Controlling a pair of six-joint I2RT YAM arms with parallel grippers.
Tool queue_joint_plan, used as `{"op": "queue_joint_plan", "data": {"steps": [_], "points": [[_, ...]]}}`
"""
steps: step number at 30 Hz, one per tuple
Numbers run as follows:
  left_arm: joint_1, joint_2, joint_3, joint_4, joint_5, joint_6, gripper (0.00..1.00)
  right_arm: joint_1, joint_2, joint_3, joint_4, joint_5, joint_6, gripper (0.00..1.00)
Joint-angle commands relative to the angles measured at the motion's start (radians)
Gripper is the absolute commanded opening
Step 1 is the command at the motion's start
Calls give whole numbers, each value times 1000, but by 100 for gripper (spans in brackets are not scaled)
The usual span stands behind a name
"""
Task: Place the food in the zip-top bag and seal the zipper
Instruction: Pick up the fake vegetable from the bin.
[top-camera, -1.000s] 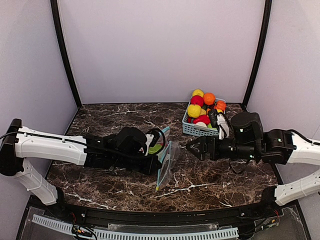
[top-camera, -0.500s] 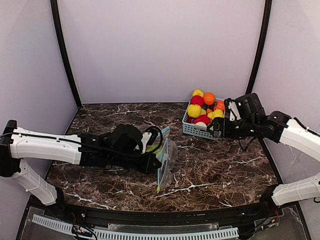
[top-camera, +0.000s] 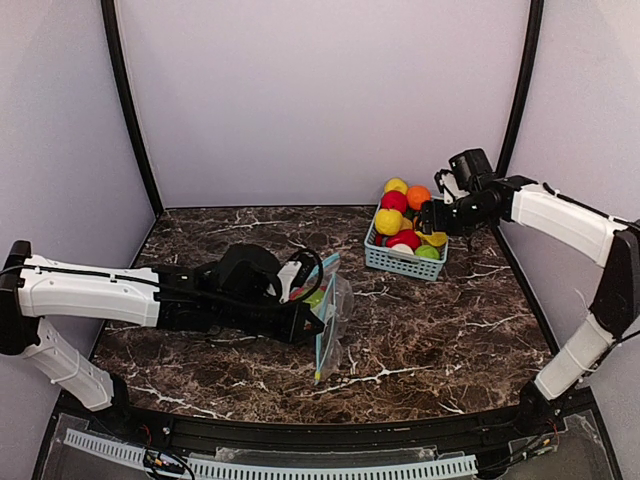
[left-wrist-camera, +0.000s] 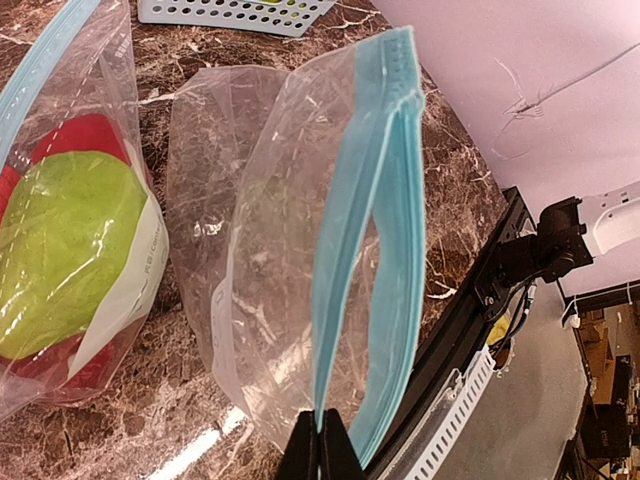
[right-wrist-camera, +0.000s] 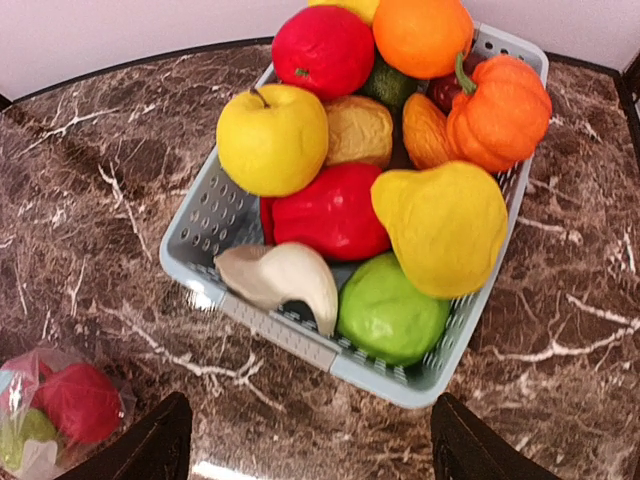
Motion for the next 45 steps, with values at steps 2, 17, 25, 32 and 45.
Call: {"op": "queue_joint_plan", "data": {"steps": [2, 17, 25, 32, 45], "points": [[6, -30, -28, 30, 18, -27, 1, -56, 152, 170, 17, -12, -80, 78], [10, -22, -21, 20, 7, -40, 1, -187, 473, 467, 9, 76, -73, 78], [12, -7, -1, 5, 14, -40, 1, -212, 559, 526, 10, 48, -67, 70], [13, 0, 1, 4, 9, -51, 1, -218, 594, 559, 11, 74, -60, 64], [14, -19, -5, -8, -11, -56, 1, -232, 650, 604, 7, 93, -40, 65]]}}
